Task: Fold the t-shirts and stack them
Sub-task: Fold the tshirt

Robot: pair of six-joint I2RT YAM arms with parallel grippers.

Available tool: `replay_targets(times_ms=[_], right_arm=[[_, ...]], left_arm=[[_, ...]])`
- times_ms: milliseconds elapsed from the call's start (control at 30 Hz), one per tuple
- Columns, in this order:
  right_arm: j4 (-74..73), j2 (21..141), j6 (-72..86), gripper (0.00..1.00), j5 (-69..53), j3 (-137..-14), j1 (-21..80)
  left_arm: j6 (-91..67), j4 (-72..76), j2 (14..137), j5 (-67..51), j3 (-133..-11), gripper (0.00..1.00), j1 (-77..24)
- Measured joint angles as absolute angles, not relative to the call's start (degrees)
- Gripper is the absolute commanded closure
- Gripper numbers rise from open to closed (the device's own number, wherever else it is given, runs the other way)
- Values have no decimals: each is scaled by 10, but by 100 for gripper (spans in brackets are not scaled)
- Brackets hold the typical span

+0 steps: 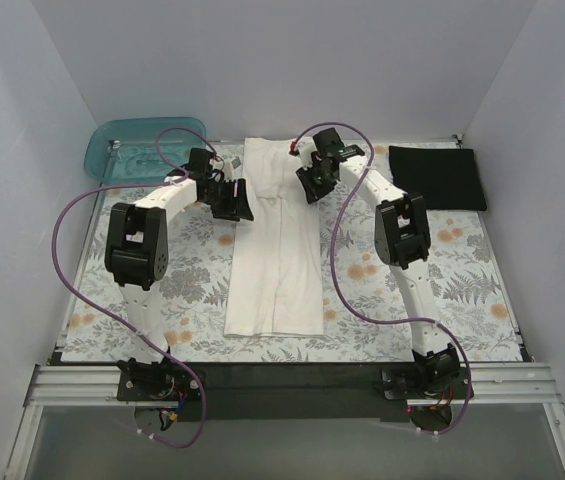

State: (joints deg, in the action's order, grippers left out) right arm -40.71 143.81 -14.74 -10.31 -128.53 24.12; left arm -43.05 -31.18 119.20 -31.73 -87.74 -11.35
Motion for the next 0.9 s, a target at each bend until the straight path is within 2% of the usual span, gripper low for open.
replay_targets(times_ms=[33, 67, 100, 133, 267, 300, 333, 367, 400, 633, 767, 900], right_arm=[[-405, 1436, -151, 55, -113, -1284, 239], [-402, 1432, -155, 52, -122, -1277, 237], [-402, 1423, -161, 49, -134, -1267, 234], [-404, 1411, -167, 41, -143, -1255, 232], [-408, 1299, -206, 34, -172, -1186, 227], [-407, 1259, -219, 30, -177, -1169, 227], [-407, 1219, -230, 22, -183, -1157, 227], [-404, 1179, -241, 20, -189, -1148, 227], [-398, 1130, -253, 2, -198, -1138, 228], [-362, 919, -312, 2, -276, -1029, 232], [-366, 868, -340, 2, -294, -883, 263], [-368, 828, -376, 2, -264, -690, 363]], left_arm=[[-428, -310, 1192, -316, -878, 38, -113], [-427, -308, 1192, -316, -879, 29, -113], [-424, -307, 1191, -317, -880, 16, -112], [-420, -305, 1190, -320, -881, 15, -112], [-399, -304, 1145, -331, -880, 14, -111], [-392, -302, 1120, -335, -877, 14, -111], [-383, -301, 1091, -339, -874, 14, -110], [-375, -298, 1059, -343, -871, 14, -110], [-367, -292, 1021, -348, -865, 14, -110], [-307, -217, 780, -384, -760, 12, -110], [-195, -265, 745, -444, -688, 11, -110], [-57, -346, 686, -473, -545, 12, -116]])
